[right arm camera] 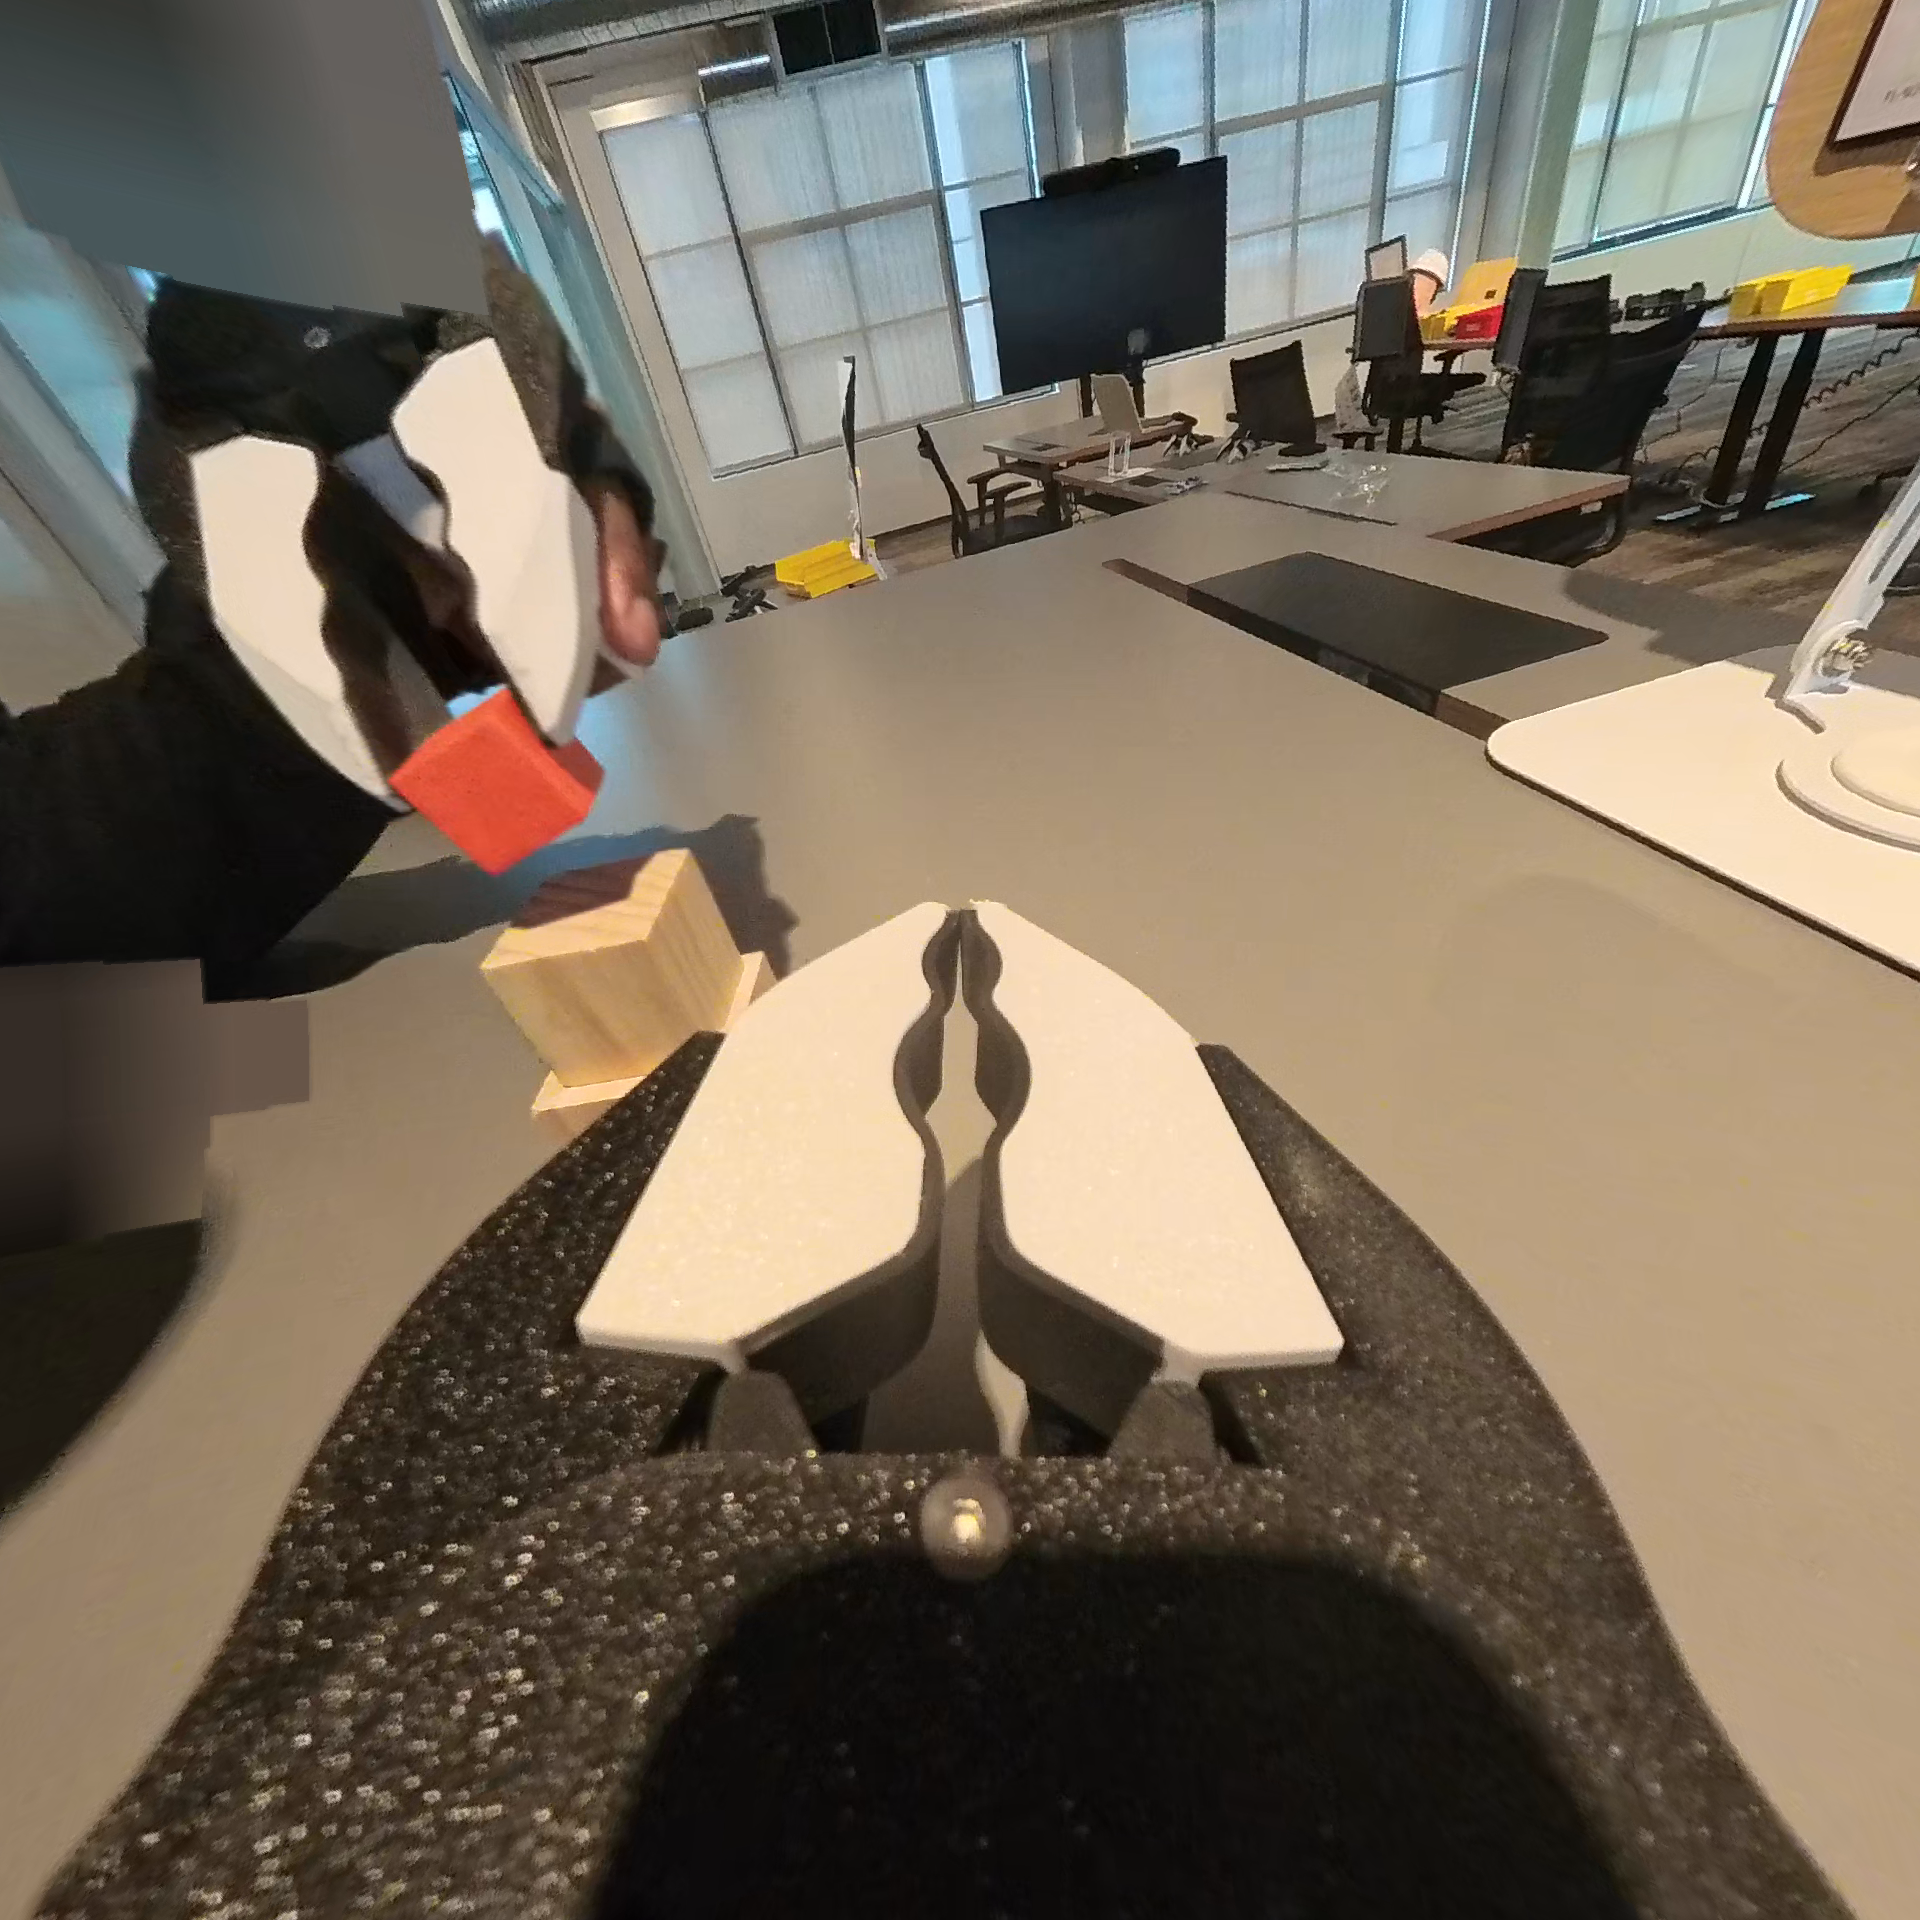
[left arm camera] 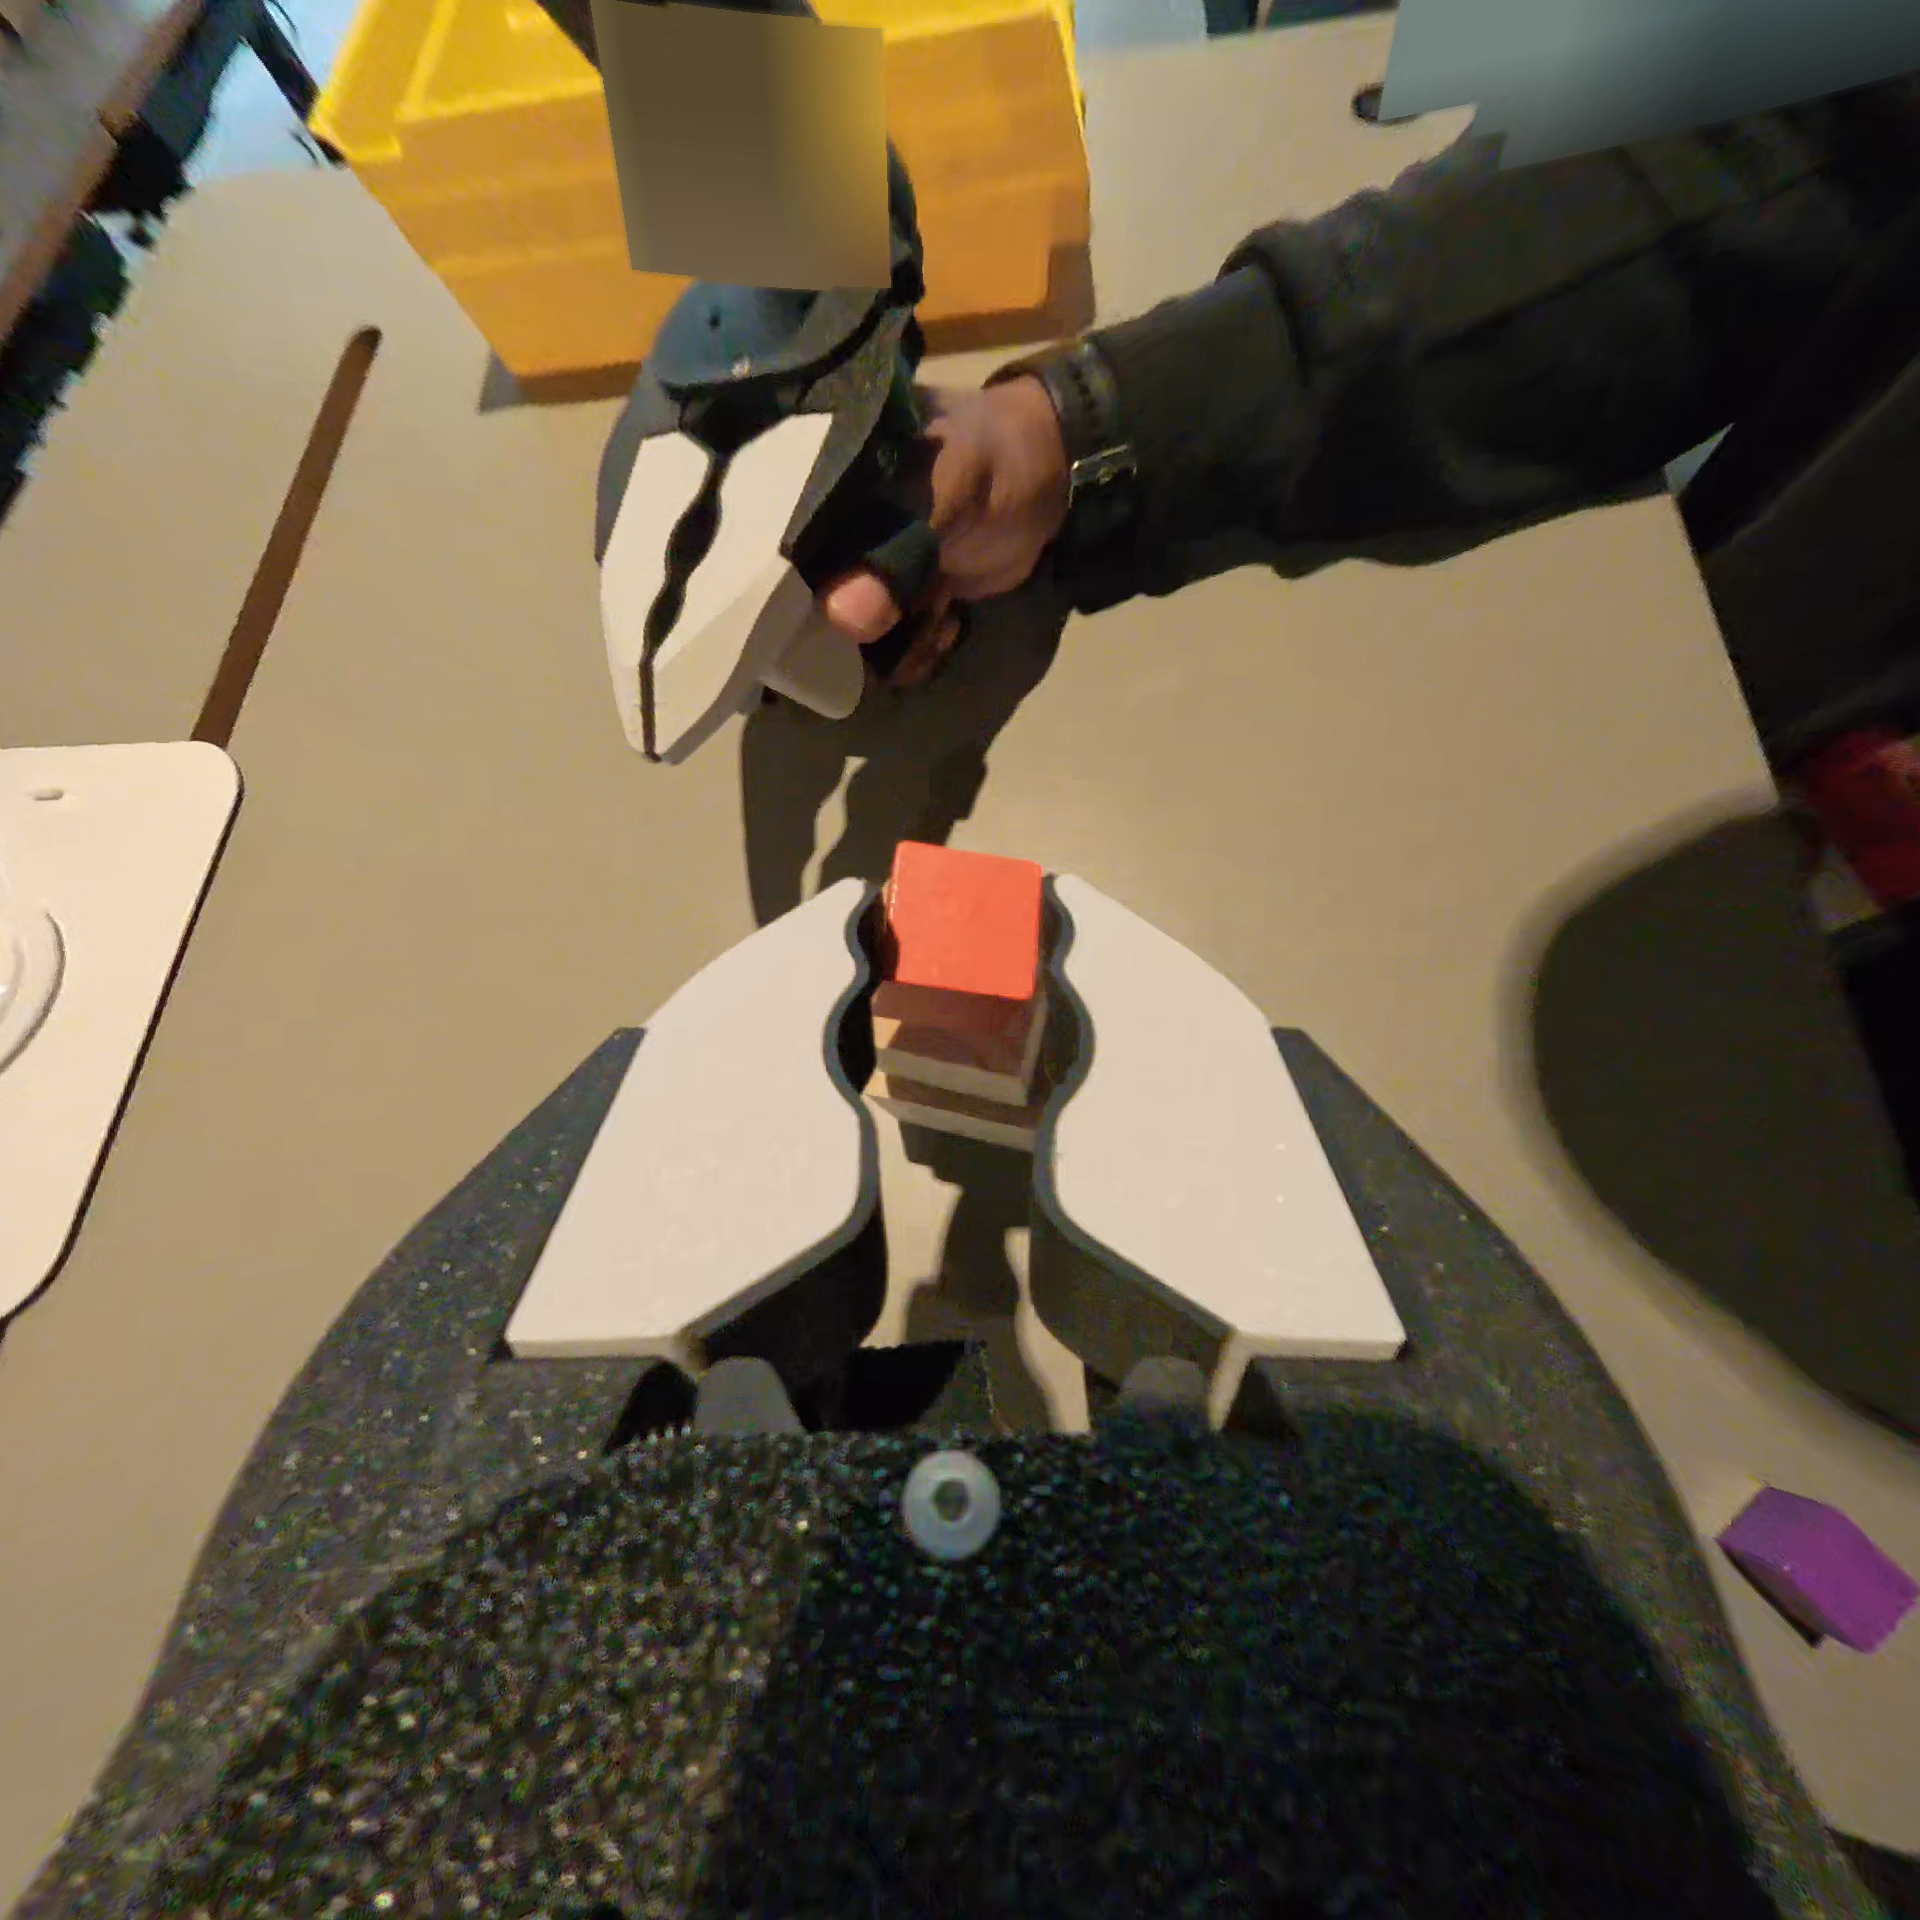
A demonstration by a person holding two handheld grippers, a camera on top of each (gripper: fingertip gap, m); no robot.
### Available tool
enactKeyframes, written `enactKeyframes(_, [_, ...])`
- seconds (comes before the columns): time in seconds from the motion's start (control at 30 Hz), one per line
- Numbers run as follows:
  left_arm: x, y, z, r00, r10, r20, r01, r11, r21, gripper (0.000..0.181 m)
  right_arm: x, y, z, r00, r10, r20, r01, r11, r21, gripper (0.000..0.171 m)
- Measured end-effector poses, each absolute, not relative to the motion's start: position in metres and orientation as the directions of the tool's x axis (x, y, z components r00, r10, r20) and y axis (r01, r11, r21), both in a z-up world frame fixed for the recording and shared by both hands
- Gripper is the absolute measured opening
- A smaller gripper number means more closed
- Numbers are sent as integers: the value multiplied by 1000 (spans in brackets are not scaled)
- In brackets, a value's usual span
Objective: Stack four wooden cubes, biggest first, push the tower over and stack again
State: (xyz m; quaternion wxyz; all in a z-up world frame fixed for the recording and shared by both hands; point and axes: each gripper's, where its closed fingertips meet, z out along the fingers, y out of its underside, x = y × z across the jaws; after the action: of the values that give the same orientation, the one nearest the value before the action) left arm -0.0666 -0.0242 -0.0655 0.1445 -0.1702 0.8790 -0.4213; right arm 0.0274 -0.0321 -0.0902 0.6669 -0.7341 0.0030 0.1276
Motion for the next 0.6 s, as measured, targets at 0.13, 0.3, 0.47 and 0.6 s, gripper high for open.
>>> enactKeyframes(0.13, [-65, -28, -72, -928, -366, -64, -192, 618, -762, 27, 28, -32, -90, 966, 167, -196, -179, -113, -977, 0])
enactKeyframes(0.3, [-71, -30, -82, -951, -306, -33, -175, 626, -760, 27, 28, -31, -91, 965, 168, -202, -184, -114, -976, 0])
enactKeyframes(0.47, [-70, -28, -82, -952, -305, -29, -180, 633, -753, 28, 28, -30, -90, 964, 172, -204, -187, -111, -976, 0])
enactKeyframes(0.6, [-69, -29, -82, -956, -292, -31, -176, 653, -736, 28, 28, -29, -90, 964, 173, -204, -187, -111, -976, 0])
